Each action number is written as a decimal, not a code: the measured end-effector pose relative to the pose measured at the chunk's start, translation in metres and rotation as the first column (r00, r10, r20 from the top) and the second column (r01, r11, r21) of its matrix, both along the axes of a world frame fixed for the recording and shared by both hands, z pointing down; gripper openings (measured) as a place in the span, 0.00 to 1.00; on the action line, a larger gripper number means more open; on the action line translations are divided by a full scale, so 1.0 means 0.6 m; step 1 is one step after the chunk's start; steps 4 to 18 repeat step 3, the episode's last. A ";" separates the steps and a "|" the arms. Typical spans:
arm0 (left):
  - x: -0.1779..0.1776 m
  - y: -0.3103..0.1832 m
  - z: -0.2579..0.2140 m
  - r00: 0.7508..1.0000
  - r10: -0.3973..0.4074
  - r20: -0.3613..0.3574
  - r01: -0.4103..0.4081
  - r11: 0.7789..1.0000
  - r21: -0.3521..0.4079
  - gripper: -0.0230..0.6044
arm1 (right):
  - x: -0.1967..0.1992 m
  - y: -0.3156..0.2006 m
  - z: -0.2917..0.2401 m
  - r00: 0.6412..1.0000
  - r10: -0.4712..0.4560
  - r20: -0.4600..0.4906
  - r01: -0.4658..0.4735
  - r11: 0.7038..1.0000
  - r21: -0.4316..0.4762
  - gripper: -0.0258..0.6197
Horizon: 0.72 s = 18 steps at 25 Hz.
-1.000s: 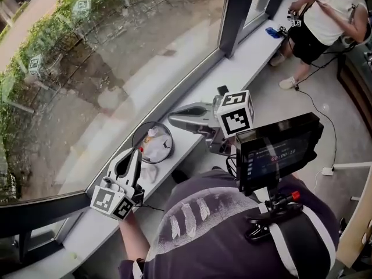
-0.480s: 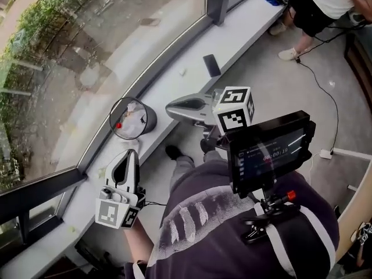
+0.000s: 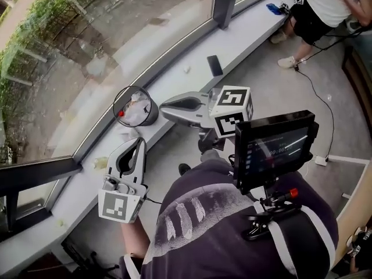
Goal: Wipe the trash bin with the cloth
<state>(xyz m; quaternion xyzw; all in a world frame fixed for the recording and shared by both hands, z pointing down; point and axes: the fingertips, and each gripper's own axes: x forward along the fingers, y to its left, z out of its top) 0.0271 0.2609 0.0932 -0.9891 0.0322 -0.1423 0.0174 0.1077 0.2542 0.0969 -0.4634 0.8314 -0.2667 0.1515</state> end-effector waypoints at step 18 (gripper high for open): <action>-0.064 0.021 -0.012 1.000 0.008 -0.017 -0.008 1.000 0.008 0.03 | -0.083 0.012 -0.021 0.999 -0.033 -0.021 0.033 0.999 0.015 0.04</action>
